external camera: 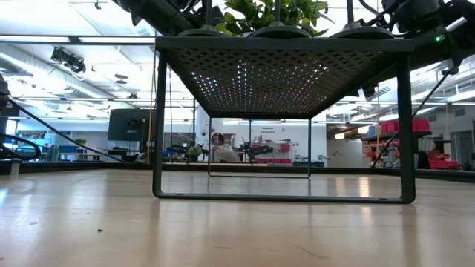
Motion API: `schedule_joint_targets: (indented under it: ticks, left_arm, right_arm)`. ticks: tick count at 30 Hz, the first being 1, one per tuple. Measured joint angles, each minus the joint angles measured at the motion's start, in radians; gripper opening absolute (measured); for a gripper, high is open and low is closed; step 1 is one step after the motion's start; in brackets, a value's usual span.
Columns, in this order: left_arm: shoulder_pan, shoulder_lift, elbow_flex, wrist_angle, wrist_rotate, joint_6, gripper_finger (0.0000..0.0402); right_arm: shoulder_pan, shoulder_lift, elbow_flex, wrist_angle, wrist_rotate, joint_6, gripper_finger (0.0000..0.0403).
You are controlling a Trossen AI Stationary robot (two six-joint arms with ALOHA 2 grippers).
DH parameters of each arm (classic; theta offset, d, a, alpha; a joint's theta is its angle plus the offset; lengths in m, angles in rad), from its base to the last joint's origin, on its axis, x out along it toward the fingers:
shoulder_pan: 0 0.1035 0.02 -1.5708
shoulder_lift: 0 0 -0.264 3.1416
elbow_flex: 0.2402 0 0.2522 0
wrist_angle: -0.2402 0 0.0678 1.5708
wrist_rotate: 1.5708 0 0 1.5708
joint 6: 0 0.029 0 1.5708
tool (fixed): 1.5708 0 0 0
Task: Pick & Place candle stick holders
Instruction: Align the green glass candle holder with the other glass candle holders on the shelf, then return to Home Position
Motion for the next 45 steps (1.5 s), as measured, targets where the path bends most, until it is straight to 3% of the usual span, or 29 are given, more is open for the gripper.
schedule_joint_targets:
  ticks: [14,28,32,40,45]
  left_arm:
    - [-0.001,0.0,0.0,-0.013,-0.005,-0.006,0.0275]
    - [-0.038,-0.084,0.037,-0.05,-0.084,0.052,0.0282]
    - [-0.06,-0.145,0.062,-0.123,-0.087,0.046,0.0282]
    - [-0.164,-0.292,0.074,-0.433,-0.078,-0.024,0.0282]
    - [-0.275,-0.37,0.073,-0.527,-0.096,-0.077,0.0282]
  right_arm:
    - [0.0,-0.001,0.0,-0.002,0.026,-0.02,0.0201]
    - [0.001,-0.075,-0.001,-0.081,0.026,-0.014,0.0201]
    - [0.005,-0.095,-0.001,-0.115,0.025,-0.013,0.0201]
    - [0.071,-0.202,0.0,-0.208,0.014,0.029,0.0201]
    - [0.132,-0.291,0.001,-0.193,-0.06,0.094,0.0201]
